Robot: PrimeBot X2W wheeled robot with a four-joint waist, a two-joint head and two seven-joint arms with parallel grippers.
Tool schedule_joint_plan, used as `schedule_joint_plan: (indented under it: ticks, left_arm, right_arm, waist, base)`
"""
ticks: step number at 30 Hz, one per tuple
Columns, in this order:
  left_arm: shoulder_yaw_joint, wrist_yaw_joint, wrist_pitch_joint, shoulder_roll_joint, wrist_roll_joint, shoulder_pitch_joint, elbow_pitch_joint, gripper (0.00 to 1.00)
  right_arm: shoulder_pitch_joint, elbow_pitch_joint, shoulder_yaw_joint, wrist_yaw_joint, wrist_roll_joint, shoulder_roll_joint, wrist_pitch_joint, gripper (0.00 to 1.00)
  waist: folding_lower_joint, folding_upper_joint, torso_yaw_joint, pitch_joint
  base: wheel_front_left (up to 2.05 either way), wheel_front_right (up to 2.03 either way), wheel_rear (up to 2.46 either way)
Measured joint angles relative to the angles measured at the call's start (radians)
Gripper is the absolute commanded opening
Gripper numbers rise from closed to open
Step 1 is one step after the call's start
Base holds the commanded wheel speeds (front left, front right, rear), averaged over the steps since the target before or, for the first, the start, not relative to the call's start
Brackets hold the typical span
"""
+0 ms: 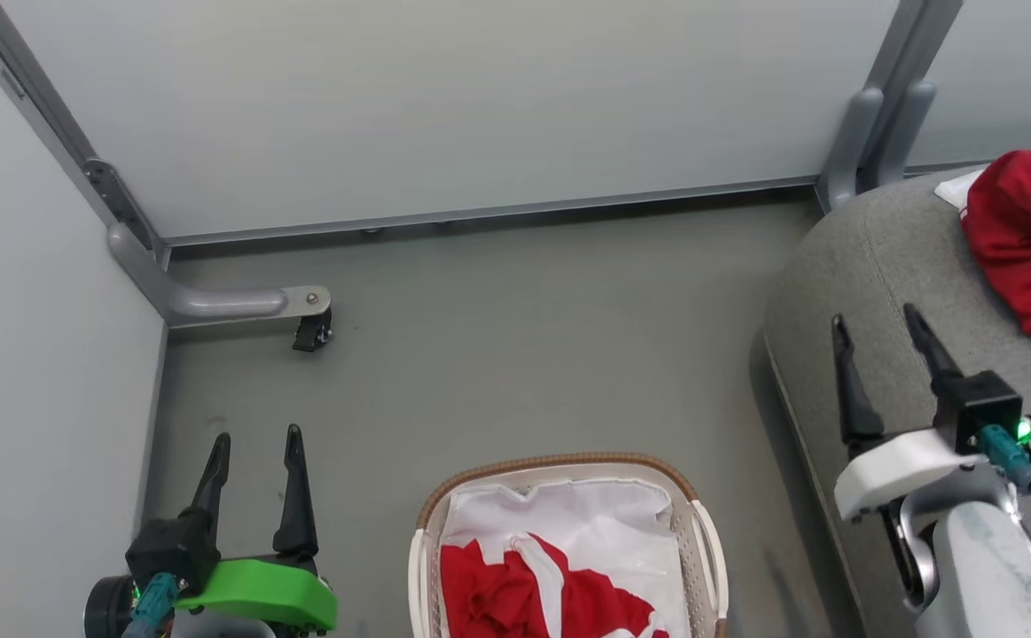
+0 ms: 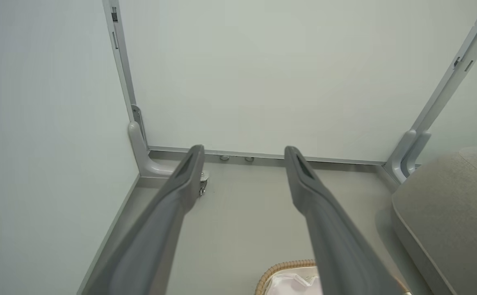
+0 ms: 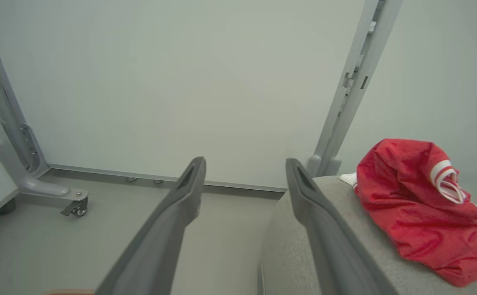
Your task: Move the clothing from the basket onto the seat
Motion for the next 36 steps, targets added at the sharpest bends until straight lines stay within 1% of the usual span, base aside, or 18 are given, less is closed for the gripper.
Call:
schedule_joint_plan:
  ticks: [2,6,12,17,36]
  left_arm:
    - [0.008,-0.003,0.0,0.0,0.0,0.019,-0.001,1.0]
    - [0.02,-0.003,0.0,-0.001,-0.002,0.056,-0.007,1.0]
    - [0.026,-0.002,0.0,-0.001,-0.016,0.098,-0.012,1.0]
    - [0.022,0.0,0.0,-0.001,-0.019,0.105,-0.01,1.0]
    - [0.004,-0.009,0.0,-0.001,-0.001,0.105,0.016,1.0]
  right_arm:
    - [0.041,0.0,0.028,0.0,0.039,0.004,0.0,1.0]
    - [0.105,-0.011,0.049,0.0,0.103,0.002,0.0,1.0]
    - [0.17,-0.009,0.073,0.0,0.153,0.002,0.0,1.0]
    - [0.187,0.004,0.08,0.0,0.158,0.002,0.0,1.0]
    - [0.187,0.017,0.087,0.0,0.16,0.002,0.0,1.0]
  waist:
    - [0.0,0.0,0.013,-0.02]
    - [0.0,0.0,0.028,-0.053]
    - [0.0,0.0,0.024,-0.084]
    - [0.0,0.0,0.01,-0.092]
    - [0.0,0.0,0.015,-0.104]
  base:
    - [0.0,0.0,0.0]
    - [0.0,0.0,0.0]
    - [0.0,0.0,0.0]
    - [0.0,0.0,0.0]
    - [0.0,0.0,0.0]
